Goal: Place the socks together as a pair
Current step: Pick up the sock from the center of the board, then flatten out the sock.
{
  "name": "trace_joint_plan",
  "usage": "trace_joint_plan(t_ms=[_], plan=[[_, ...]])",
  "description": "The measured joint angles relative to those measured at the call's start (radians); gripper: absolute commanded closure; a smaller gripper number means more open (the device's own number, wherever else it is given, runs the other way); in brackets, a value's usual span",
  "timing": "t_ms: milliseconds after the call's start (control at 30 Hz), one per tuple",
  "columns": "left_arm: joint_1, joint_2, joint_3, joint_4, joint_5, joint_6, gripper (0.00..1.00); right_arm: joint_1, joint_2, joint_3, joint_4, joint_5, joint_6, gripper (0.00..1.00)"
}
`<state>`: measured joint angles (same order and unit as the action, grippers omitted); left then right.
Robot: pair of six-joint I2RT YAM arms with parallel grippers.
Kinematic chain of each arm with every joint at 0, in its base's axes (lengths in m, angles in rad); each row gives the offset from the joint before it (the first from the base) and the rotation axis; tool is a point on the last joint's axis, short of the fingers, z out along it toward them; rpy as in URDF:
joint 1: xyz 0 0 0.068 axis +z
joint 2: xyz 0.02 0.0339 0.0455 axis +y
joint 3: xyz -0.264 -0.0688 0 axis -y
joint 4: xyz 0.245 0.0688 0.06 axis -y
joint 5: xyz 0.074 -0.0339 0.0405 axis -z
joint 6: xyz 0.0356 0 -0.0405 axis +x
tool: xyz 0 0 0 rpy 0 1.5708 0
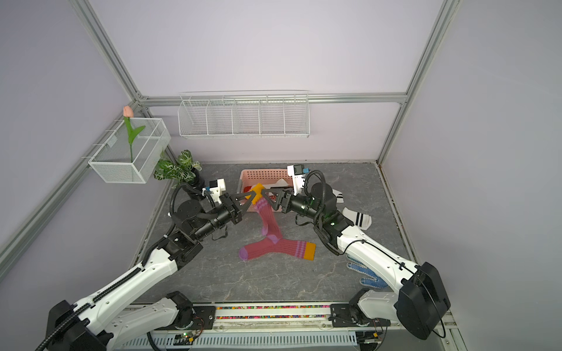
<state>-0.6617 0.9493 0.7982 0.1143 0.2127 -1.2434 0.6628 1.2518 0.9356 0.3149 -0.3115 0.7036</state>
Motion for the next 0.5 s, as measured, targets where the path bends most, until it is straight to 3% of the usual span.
trace_joint_plan(t_ms=[167, 333, 500], plan=[[0.020, -0.182, 0.123, -0.378, -0.206, 0.229, 1.00, 0.000, -0.074, -0.056, -0.144, 0.142, -0.065, 0.23], [0.033, -0.282, 0.230, -0.653, -0.395, 0.371, 1.00, 0.000, -0.111, -0.142, -0.226, 0.213, -0.084, 0.23], [0.033, -0.249, 0.237, -0.705, -0.409, 0.433, 1.00, 0.000, -0.125, -0.164, -0.285, 0.266, -0.089, 0.23]])
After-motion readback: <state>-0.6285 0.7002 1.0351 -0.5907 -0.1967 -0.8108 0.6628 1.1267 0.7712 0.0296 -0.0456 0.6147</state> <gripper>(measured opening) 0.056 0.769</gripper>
